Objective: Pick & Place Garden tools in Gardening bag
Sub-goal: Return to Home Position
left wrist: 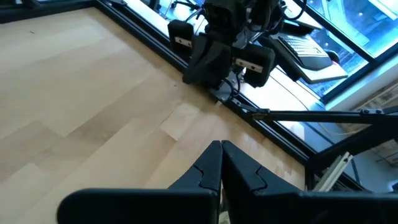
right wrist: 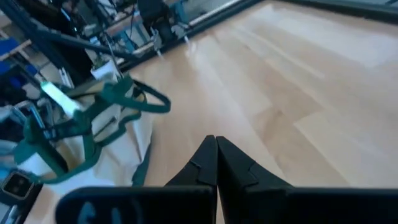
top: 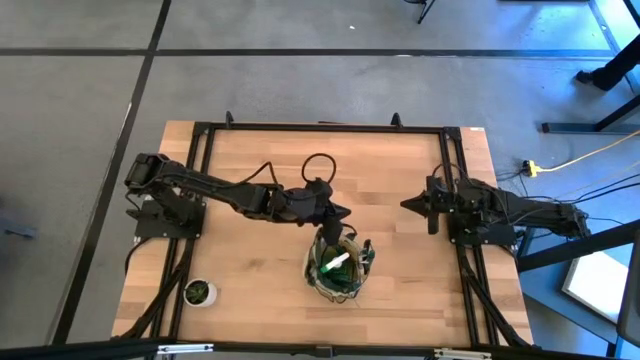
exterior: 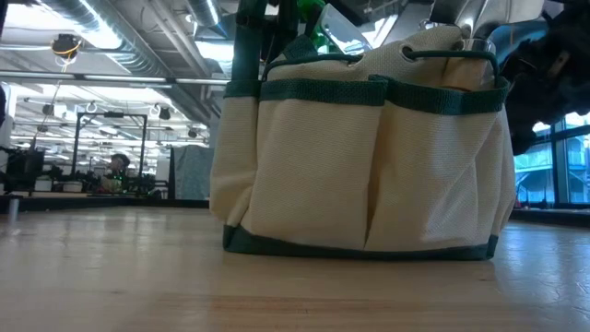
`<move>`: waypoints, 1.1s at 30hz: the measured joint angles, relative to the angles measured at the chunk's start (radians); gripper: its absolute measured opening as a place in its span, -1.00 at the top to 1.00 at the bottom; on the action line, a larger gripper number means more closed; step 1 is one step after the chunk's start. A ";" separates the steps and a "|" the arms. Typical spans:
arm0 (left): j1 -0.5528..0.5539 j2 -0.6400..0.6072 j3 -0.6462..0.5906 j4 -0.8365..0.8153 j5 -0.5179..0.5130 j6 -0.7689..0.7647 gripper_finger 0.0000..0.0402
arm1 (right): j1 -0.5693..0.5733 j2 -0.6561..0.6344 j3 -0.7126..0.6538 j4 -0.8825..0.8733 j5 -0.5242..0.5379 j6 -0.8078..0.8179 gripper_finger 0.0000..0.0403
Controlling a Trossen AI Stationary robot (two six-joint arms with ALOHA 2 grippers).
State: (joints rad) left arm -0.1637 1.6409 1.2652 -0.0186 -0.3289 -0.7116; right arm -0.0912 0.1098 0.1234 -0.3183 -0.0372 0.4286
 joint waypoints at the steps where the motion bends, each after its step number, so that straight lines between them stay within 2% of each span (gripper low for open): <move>1: 0.005 0.000 0.000 0.000 0.010 0.000 0.99 | -0.009 -0.011 0.000 -0.001 -0.005 0.000 1.00; 10: 0.042 0.000 0.000 0.000 0.076 -0.008 0.99 | -0.067 -0.096 -0.015 -0.027 -0.009 -0.001 1.00; 19: 0.083 0.000 0.000 0.020 0.139 0.018 0.99 | -0.100 -0.110 -0.014 -0.028 0.007 -0.025 1.00; 24: 0.101 0.000 0.000 0.034 0.194 0.051 0.99 | -0.099 -0.110 -0.014 -0.029 0.006 0.017 1.00; 33: 0.115 0.000 0.000 0.053 0.162 0.153 0.99 | -0.097 -0.110 -0.013 -0.029 0.003 0.034 1.00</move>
State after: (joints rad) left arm -0.0490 1.6409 1.2652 0.0349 -0.1669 -0.5590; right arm -0.1879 0.0002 0.1101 -0.3477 -0.0345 0.4629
